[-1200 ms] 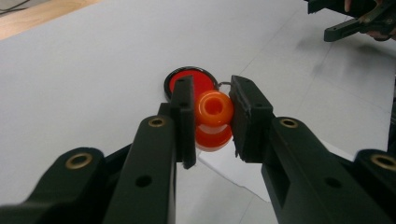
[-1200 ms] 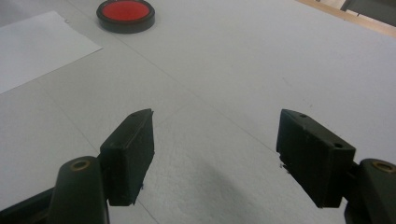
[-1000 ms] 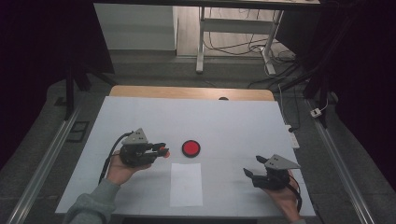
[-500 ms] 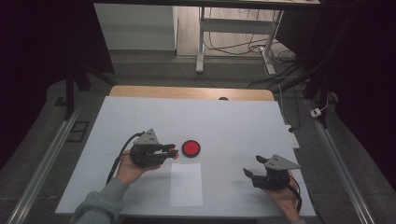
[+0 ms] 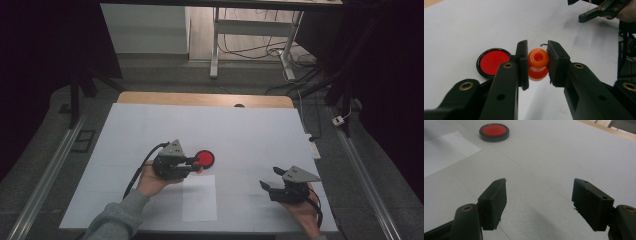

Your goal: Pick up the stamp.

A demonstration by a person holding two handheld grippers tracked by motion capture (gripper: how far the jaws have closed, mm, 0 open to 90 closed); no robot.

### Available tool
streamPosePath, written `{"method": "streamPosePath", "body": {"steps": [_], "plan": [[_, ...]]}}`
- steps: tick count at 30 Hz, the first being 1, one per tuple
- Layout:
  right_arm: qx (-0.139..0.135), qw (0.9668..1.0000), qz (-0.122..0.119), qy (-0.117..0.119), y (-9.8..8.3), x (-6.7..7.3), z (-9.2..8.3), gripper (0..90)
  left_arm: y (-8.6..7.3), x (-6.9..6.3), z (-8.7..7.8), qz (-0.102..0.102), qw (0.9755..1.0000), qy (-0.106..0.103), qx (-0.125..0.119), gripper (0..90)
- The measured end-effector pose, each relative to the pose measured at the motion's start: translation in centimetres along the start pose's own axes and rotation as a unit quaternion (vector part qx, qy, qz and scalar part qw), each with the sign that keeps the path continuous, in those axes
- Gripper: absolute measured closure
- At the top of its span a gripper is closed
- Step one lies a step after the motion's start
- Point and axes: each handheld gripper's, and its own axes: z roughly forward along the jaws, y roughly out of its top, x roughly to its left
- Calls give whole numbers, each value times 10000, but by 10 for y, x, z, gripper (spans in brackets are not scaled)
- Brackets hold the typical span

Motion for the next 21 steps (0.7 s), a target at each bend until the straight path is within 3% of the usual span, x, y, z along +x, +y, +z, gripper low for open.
{"method": "streamPosePath", "body": {"steps": [8, 21], "plan": [[26, 10000, -31, -2, 0, 0, 0, 274, 4, -5, 9, 45, 10000, -74, 40, 716], [11, 10000, -9, -3, 0, 1, 0, 275, 4, -6, 11, 74, 9999, -79, 59, 716]]}}
